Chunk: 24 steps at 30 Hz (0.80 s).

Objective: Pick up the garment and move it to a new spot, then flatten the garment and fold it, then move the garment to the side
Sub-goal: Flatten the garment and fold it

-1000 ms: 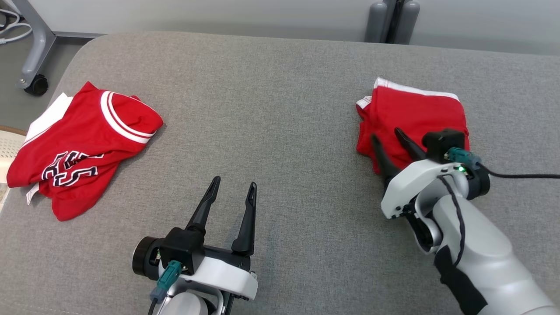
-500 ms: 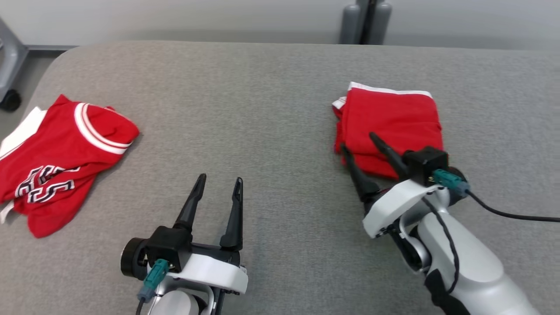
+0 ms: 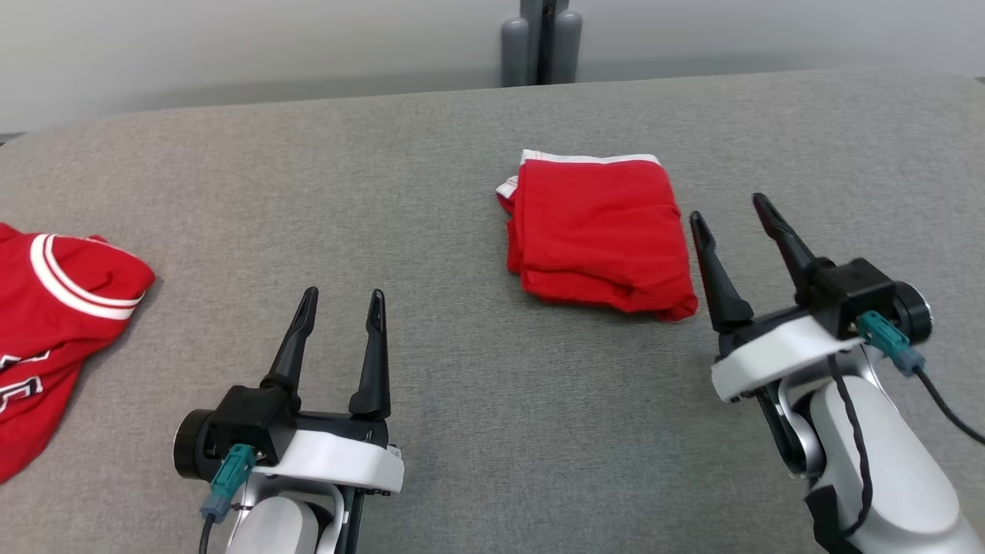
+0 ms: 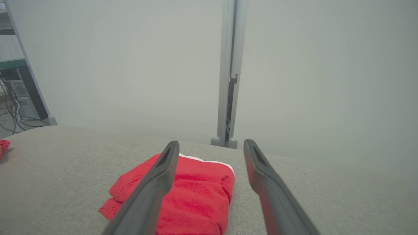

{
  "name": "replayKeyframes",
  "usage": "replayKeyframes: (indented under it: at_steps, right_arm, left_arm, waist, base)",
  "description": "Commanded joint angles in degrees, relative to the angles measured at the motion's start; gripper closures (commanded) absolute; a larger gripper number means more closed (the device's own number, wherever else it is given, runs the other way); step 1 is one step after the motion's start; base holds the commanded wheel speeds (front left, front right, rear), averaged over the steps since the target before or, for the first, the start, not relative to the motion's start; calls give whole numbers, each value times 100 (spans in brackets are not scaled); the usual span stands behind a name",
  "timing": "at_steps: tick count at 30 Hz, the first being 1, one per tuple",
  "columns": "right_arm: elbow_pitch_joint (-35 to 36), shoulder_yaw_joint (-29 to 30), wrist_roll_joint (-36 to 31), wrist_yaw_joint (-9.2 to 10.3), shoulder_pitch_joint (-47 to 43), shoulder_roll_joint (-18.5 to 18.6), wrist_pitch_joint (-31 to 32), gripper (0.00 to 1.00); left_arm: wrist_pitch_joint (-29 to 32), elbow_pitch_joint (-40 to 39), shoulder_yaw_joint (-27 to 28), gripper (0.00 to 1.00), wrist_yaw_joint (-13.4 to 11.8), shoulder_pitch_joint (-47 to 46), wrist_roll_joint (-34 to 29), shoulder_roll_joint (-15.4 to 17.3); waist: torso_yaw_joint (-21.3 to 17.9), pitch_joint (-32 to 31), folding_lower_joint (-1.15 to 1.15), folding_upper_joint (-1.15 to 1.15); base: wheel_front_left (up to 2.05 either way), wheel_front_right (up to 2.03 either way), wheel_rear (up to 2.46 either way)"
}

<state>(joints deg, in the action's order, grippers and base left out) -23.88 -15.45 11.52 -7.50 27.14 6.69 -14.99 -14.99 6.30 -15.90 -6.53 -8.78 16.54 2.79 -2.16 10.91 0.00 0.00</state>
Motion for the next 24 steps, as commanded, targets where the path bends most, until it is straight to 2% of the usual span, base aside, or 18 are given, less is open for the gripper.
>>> replayKeyframes:
  at_steps: [1, 6, 16, 24]
  right_arm:
    - [50, 30, -64, 1, -87, 13, -36, 0]
    - [450, 354, -283, 0, -567, -88, -37, 0]
    - [782, 595, -60, 1, -1504, -159, -36, 0]
    - [844, 740, 81, 1, -1853, -151, -37, 0]
  left_arm:
    - [-18, -7, 37, 0, 33, -44, -49, 21]
    - [-18, -2, 180, 0, 110, 113, -39, 22]
    - [-19, -116, 410, 0, 212, 618, -192, 21]
    - [-18, -311, 490, 0, 147, 1136, -236, 20]
  waist:
    - [-57, -35, 0, 0]
    - [-163, -144, 0, 0]
    - [-74, -517, 0, 0]
    - [50, -769, 0, 0]
  base:
    - [0, 0, 0]
    - [0, 0, 0]
    - [0, 0, 0]
    - [0, 0, 0]
